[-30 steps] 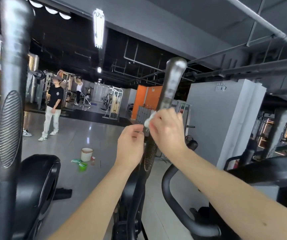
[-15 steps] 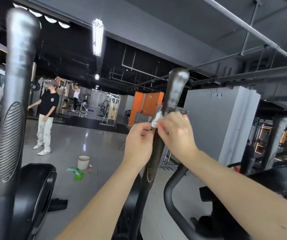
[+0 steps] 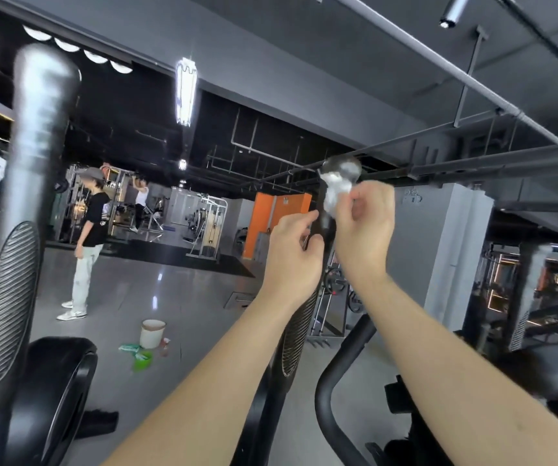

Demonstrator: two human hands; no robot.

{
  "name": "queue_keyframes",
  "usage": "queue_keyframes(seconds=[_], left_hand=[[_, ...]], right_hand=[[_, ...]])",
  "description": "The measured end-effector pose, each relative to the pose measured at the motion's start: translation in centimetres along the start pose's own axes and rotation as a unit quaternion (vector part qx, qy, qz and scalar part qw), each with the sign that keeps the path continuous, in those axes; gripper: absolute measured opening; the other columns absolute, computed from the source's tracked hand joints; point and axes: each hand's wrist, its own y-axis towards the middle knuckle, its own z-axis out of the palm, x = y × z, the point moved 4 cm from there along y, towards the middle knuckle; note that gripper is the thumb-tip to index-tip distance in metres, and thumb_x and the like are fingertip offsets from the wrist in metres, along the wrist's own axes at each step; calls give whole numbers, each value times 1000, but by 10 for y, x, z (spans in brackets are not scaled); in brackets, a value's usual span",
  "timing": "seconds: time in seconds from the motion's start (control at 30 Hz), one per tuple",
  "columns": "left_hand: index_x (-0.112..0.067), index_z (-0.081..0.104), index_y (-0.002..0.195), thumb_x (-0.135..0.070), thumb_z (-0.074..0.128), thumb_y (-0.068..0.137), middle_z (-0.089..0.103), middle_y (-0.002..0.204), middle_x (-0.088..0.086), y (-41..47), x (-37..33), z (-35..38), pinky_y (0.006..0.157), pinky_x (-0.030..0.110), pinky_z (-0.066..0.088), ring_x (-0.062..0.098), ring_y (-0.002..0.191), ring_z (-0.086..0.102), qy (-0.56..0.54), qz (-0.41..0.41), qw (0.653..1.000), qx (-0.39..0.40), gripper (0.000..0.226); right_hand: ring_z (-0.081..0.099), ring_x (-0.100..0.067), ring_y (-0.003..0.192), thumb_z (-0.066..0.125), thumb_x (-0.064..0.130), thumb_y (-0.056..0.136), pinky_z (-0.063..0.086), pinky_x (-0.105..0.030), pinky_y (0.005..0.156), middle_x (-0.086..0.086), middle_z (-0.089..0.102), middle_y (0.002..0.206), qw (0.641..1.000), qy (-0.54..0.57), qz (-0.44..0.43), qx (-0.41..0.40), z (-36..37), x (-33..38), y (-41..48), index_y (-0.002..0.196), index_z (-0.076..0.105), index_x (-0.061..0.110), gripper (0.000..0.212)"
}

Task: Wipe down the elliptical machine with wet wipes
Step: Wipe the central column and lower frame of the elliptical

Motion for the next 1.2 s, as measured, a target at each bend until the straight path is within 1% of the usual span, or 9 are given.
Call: queue_keyframes(seconds=[0.23,0.37,0.53,0.67,0.83,0.93,1.03,1.13,1.2], left_hand=[[-22,60,136,-11,54,99,55,126,-11,4,-4,-4,102,27,48,4,110,56,9,-8,1000,0,39],[-26,58,136,-13,55,100,54,122,-8,12,-12,-1,96,20,47,3,106,56,5,-14,1000,-6,39],[-28,58,139,-13,54,100,54,125,-13,9,-3,-2,96,17,47,1,110,55,18,-10,1000,9,42],[-28,60,138,-15,51,103,59,123,-14,2,8,-8,103,25,47,-4,107,57,6,-55,998,30,39],[-27,62,135,-13,51,103,62,123,-13,-15,11,-14,99,18,45,-5,109,58,-20,-85,995,46,36],[-28,57,140,-11,53,102,59,127,-11,-36,24,-13,98,14,46,-6,111,57,-7,-76,996,49,41],[-24,55,142,-9,55,99,53,133,-10,-67,37,-15,103,23,48,3,122,54,28,-38,998,44,46],[-17,60,134,-7,57,97,53,129,-4,-118,55,-17,102,34,48,14,116,56,67,7,997,24,38],[-16,64,126,-14,56,96,55,123,-4,-160,68,-11,98,38,49,14,106,58,67,6,996,52,31]], right_hand=[[62,-1,82,55,17,98,44,-12,67,7,68,92,972,33,230,37,-9,-22,14,97,66,19,10],[66,-5,83,57,10,95,53,-18,75,7,71,90,962,83,254,56,-3,-29,41,89,67,24,19],[61,-20,80,55,2,94,54,-36,79,-9,68,86,933,-5,256,254,-3,-36,-5,79,62,21,25],[60,-5,59,55,-7,86,50,-21,60,-5,68,78,949,79,288,99,-12,-28,43,77,72,10,26],[64,8,71,62,-2,90,49,-12,69,0,75,90,949,117,290,50,2,-27,35,95,78,5,18],[60,4,61,57,-8,92,46,-8,62,2,66,78,929,128,321,132,6,-40,-27,92,73,-6,16],[53,-3,55,45,-9,96,42,-10,57,4,58,63,870,104,377,302,1,-52,-96,72,65,8,36],[60,-17,48,37,-23,94,49,-24,52,-9,63,55,854,140,415,282,-35,-59,-162,91,65,-11,31],[65,-13,55,48,-19,96,52,-23,54,-12,68,69,799,160,521,254,-58,-65,-216,99,65,-13,19]])
